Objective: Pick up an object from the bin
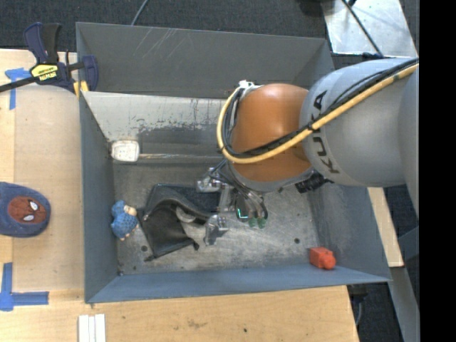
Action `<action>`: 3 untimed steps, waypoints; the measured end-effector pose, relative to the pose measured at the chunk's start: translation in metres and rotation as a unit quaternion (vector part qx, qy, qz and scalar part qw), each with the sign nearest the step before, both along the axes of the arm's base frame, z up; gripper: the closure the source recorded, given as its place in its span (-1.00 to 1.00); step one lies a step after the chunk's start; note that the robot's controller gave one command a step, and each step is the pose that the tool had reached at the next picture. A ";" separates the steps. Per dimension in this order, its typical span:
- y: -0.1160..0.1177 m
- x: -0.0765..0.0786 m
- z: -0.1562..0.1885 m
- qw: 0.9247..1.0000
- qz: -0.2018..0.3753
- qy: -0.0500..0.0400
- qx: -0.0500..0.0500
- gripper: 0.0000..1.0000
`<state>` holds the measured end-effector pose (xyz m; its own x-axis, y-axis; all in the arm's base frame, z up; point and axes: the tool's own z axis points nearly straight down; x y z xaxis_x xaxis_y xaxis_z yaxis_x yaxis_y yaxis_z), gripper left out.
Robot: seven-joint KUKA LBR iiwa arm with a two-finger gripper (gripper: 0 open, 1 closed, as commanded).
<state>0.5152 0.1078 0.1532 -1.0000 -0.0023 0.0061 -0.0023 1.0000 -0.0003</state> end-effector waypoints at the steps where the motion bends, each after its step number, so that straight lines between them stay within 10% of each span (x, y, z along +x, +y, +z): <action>1: 0.011 0.051 -0.076 0.998 -0.057 0.000 0.001 -1.00; 2: 0.010 0.051 -0.073 0.998 -0.057 -0.002 0.001 1.00; 3: 0.010 0.051 -0.074 0.998 -0.057 -0.003 0.000 -1.00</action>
Offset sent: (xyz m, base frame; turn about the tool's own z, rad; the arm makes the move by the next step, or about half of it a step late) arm 0.0504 0.0099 -0.0745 0.1153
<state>0.5661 0.1178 0.0797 -0.9937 0.1124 0.0008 0.1124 0.9937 0.0008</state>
